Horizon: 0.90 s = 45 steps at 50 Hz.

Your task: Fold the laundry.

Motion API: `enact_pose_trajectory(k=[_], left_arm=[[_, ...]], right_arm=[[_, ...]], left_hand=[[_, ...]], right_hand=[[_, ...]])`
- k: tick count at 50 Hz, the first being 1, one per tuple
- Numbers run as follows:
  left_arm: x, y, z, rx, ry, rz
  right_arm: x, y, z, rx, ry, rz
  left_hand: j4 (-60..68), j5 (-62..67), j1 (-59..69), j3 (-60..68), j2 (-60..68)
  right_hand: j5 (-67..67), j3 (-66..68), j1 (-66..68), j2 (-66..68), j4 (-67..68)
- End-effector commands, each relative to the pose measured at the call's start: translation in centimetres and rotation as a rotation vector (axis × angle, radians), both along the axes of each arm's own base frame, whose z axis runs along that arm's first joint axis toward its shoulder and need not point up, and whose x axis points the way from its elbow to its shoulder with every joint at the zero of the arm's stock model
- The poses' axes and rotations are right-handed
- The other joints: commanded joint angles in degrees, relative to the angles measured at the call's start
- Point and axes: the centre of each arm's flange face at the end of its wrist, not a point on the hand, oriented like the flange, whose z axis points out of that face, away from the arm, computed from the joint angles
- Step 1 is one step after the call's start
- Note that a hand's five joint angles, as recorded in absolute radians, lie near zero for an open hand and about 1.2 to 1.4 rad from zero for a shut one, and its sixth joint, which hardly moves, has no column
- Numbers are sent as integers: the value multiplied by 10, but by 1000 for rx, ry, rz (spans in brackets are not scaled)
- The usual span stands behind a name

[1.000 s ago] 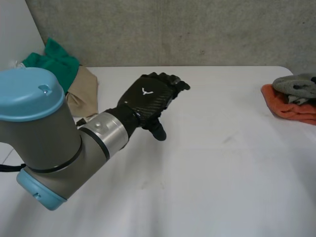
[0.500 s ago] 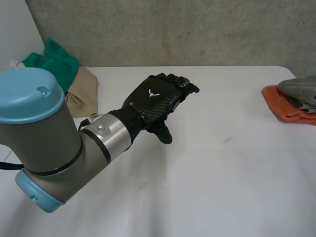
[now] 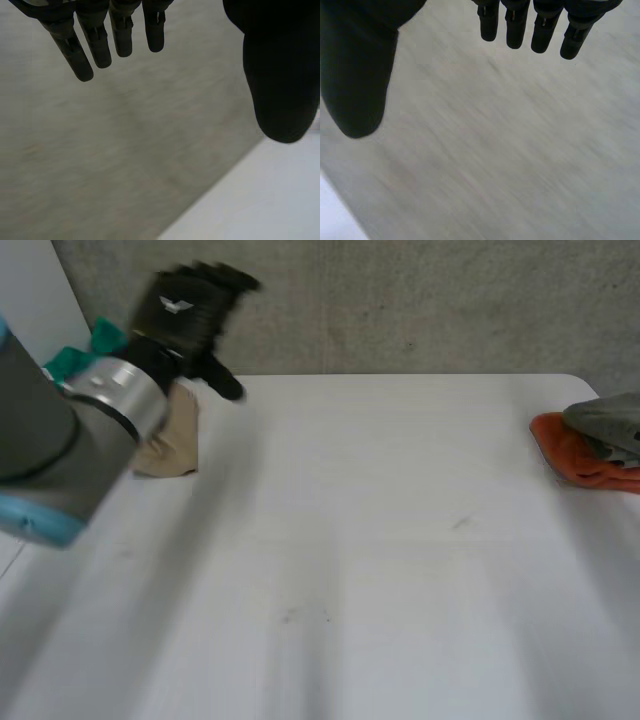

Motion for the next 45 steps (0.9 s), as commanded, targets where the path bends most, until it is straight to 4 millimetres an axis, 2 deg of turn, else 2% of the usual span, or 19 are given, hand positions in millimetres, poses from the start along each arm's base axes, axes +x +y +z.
enact_pose_trajectory(k=[1,2,3,6,7,11,14,21,29,30,31,36,39,40,43,44,45], left_arm=[[71,-101,-29,-30,-70,244],[78,-111,-36,-31,-99,267],[91,-130,-53,-36,-164,302],[106,-155,-82,-43,-273,328],[113,-168,-97,-60,-341,333],[122,-191,-134,-87,-447,318],[131,-208,-152,-102,-451,320],[134,-229,-175,-149,-448,315],[136,-239,-194,-167,-445,316],[136,-239,-195,-165,-446,314],[136,-238,-196,-163,-446,315],[130,-238,-186,-193,-436,352],[117,-228,-155,-224,-418,386],[110,-217,-133,-240,-402,390],[96,-196,-103,-273,-366,369],[85,-178,-80,-303,-325,345],[77,-168,-69,-313,-299,326]], right_arm=[[97,81,-65,193,81,383],[102,89,-72,218,93,397],[108,100,-84,270,117,411],[113,112,-102,338,160,406],[112,116,-114,387,190,390],[112,125,-137,471,259,348],[109,129,-148,505,288,322],[102,139,-163,570,295,316],[91,142,-169,603,290,278],[86,139,-167,602,285,263],[84,138,-167,602,282,256],[76,132,-164,597,272,220],[72,129,-156,577,258,203],[70,128,-152,567,253,196],[69,126,-146,547,246,188],[68,125,-141,532,241,183],[67,124,-138,525,237,179]], left_hand=[[67,63,71,65,65],[67,63,71,65,65],[69,64,73,66,66],[74,69,78,71,71],[74,69,78,71,71],[74,69,78,71,71],[82,78,86,80,80],[180,175,184,177,177],[494,490,498,491,491],[588,583,592,585,585],[657,652,661,654,654],[661,656,665,658,658],[661,656,665,658,658],[661,656,665,658,658],[661,656,665,658,658],[661,656,665,658,658],[661,656,665,658,658]], right_hand=[[-30,-24,-38,-26,-28],[-30,-24,-38,-26,-28],[-30,-24,-38,-26,-28],[-30,-24,-38,-26,-28],[-30,-24,-38,-26,-28],[-30,-24,-38,-26,-28],[-30,-24,-38,-26,-28],[-30,-24,-38,-26,-28],[-30,-24,-38,-26,-28],[-30,-24,-38,-26,-28],[-30,-24,-38,-26,-28],[-30,-24,-38,-26,-28],[-30,-24,-38,-26,-28],[-30,-24,-38,-26,-28],[-30,-24,-38,-26,-28],[-30,-24,-38,-26,-28],[-30,-24,-38,-26,-28]])
